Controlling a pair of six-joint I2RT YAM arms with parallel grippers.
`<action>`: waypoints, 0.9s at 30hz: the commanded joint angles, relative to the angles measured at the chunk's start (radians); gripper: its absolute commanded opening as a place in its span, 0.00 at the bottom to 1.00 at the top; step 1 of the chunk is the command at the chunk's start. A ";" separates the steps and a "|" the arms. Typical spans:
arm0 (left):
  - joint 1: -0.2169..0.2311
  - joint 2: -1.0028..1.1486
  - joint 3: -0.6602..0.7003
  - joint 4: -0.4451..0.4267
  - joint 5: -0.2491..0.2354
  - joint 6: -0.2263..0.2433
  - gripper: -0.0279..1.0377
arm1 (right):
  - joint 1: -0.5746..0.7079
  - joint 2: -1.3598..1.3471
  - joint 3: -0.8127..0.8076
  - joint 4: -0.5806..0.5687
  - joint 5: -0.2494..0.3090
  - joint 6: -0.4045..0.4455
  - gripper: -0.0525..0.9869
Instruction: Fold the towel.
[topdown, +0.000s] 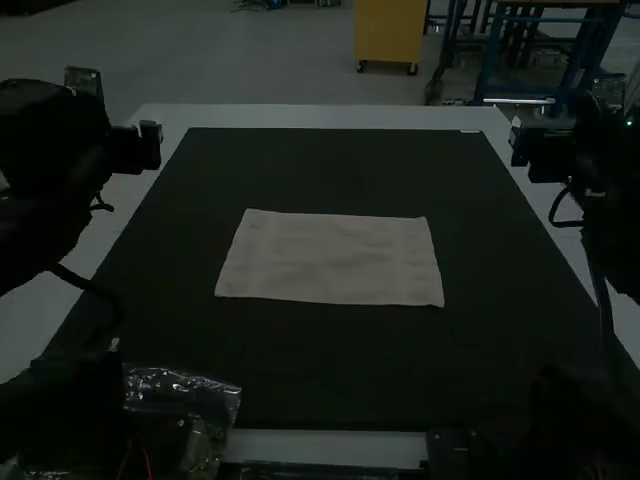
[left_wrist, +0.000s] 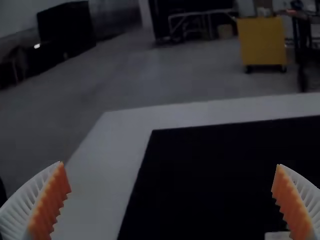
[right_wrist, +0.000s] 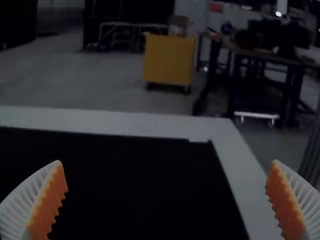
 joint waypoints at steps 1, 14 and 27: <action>0.012 0.162 0.035 -0.005 0.011 -0.045 0.92 | -0.017 0.157 0.068 -0.040 -0.049 0.123 0.92; -0.001 0.476 -0.016 0.038 0.204 -0.020 0.93 | -0.022 0.714 0.117 -0.155 -0.142 0.167 0.93; 0.008 0.679 -0.062 0.246 0.430 -0.092 0.92 | 0.043 0.714 0.093 -0.043 -0.188 0.098 0.93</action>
